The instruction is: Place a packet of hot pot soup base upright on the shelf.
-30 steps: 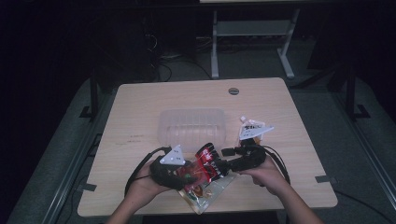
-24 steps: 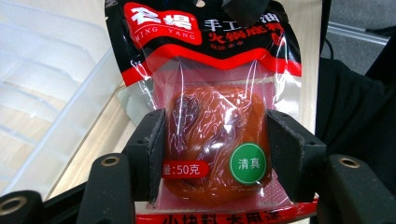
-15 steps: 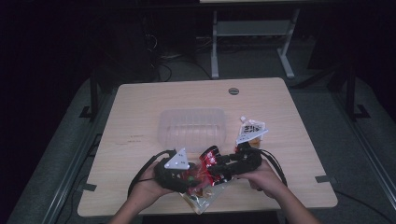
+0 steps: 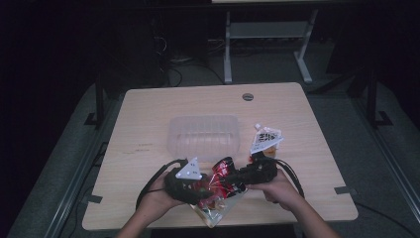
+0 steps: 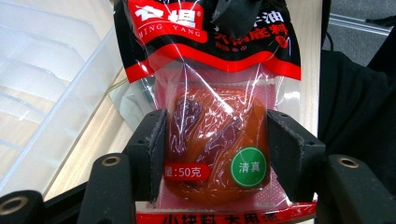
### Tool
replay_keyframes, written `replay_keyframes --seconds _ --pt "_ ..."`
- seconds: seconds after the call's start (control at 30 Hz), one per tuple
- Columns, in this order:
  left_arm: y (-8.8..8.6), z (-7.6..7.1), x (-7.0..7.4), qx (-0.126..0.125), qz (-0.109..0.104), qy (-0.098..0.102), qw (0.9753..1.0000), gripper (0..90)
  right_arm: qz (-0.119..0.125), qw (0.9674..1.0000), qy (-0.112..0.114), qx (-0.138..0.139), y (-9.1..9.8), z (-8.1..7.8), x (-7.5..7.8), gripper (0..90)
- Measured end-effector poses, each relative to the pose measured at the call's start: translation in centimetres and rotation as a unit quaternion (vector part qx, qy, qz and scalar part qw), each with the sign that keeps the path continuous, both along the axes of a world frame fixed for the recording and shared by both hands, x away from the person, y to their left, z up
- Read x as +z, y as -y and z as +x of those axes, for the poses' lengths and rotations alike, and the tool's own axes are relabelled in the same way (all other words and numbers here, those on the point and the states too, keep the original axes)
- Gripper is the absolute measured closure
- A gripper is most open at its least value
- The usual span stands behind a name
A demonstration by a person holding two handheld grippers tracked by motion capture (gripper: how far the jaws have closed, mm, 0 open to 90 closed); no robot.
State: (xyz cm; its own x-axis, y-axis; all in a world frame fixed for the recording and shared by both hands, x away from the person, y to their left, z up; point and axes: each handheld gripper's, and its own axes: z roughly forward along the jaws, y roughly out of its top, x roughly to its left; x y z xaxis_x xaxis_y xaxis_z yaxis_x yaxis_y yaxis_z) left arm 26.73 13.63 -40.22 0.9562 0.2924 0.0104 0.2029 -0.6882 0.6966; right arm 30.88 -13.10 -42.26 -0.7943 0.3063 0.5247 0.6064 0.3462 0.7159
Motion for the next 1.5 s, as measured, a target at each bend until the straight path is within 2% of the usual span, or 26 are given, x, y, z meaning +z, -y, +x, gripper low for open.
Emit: replay_keyframes --seconds 0.07,0.27,0.53,0.57,0.77,0.8,0.83,0.87,0.97,1.1,1.27,1.47,1.5 --pt "0.0 0.0 0.0 0.001 -0.003 0.0 1.0 42.0 0.002 1.0 -0.002 0.001 0.0 0.0 0.0 79.3" --pt "0.2 0.0 -0.1 0.004 -0.007 -0.005 1.0 42.3 0.005 0.9999 0.011 0.003 0.1 0.0 0.1 89.4" --pt "0.1 0.1 -0.1 -0.002 -0.009 -0.002 1.0 42.2 0.023 0.9994 0.025 0.007 0.2 -0.1 0.4 90.0" --pt "0.2 0.0 -0.2 0.001 -0.014 -0.003 0.9999 42.2 0.026 0.9993 0.026 0.008 0.2 -0.2 0.5 90.0" --pt "0.1 0.2 -0.2 -0.001 -0.008 -0.001 1.0 42.1 0.039 0.9985 0.037 0.014 0.2 -0.2 0.7 90.0" --pt "0.1 0.2 -0.2 0.003 -0.014 -0.004 0.9999 42.7 0.042 0.9983 0.037 0.015 0.2 -0.2 0.8 90.0" --pt "-0.1 0.2 -0.2 0.007 -0.019 -0.003 0.9998 43.8 0.041 0.9985 0.034 0.016 0.3 -0.3 0.9 90.0" --pt "-0.2 0.2 -0.1 0.009 -0.022 -0.003 0.9997 49.0 0.044 0.9983 0.033 0.016 0.3 -0.4 1.0 90.0" --pt "-0.9 0.5 0.2 0.015 -0.036 -0.006 0.9992 49.3 0.056 0.9978 0.032 0.019 0.4 -0.5 1.2 90.0" --pt "-1.6 0.6 0.5 0.022 -0.049 -0.009 0.9985 55.2 0.07 0.9967 0.037 0.016 0.5 -0.5 1.7 90.0" --pt "-2.4 0.7 0.3 0.029 -0.05 -0.018 0.9982 62.3 0.083 0.9954 0.048 0.009 0.9 -0.6 2.6 90.0" --pt "-4.0 0.7 0.2 0.034 -0.047 -0.043 0.9974 77.2 0.081 0.9944 0.067 0.001 1.4 -0.6 3.6 90.0" --pt "-4.2 0.7 0.2 0.037 -0.047 -0.048 0.9971 77.2 0.081 0.9944 0.067 0.001 1.4 -0.6 3.6 90.0"
